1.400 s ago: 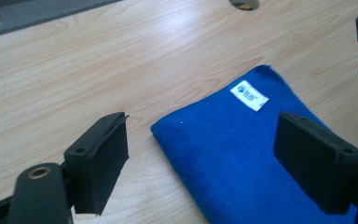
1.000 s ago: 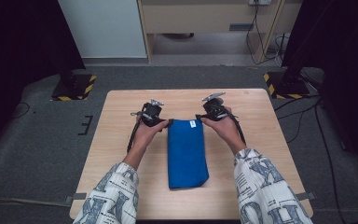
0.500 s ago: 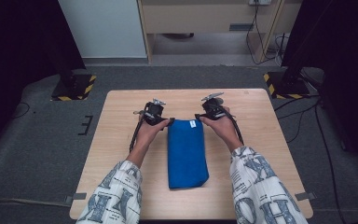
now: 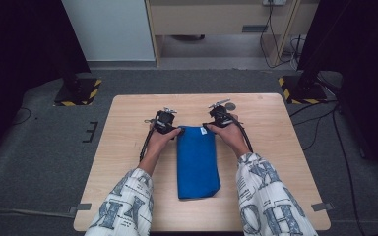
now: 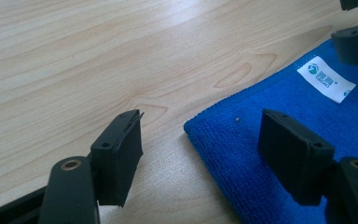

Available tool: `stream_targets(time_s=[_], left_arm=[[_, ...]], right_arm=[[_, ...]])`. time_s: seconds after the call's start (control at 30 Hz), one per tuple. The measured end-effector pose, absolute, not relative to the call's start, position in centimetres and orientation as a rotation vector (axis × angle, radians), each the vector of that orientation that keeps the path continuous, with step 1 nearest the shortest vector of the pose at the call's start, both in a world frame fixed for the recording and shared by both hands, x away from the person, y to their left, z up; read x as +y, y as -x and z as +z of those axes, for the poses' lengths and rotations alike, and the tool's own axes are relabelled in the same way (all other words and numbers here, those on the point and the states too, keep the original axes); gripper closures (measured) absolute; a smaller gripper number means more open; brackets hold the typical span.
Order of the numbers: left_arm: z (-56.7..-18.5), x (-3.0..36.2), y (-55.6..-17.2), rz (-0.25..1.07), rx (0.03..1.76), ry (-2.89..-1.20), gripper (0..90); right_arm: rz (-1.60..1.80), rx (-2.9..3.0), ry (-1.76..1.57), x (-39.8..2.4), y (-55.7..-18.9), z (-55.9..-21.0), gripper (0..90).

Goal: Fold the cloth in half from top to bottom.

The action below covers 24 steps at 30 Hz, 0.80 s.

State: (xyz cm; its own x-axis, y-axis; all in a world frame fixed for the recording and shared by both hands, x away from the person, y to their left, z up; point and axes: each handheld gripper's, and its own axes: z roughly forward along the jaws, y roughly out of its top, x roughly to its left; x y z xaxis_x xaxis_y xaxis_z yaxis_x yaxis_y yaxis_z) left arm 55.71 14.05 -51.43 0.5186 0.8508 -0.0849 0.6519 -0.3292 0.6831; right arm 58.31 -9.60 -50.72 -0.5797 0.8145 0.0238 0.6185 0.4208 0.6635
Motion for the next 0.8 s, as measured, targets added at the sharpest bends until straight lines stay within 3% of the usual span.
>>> stream_targets(time_s=[0.8], left_arm=[[-52.36,13.81,-55.88,0.362,1.239,-2.122,30.3]], right_arm=[[0.919,2.403,-1.255,-9.23,-58.10,-51.55,32.0]])
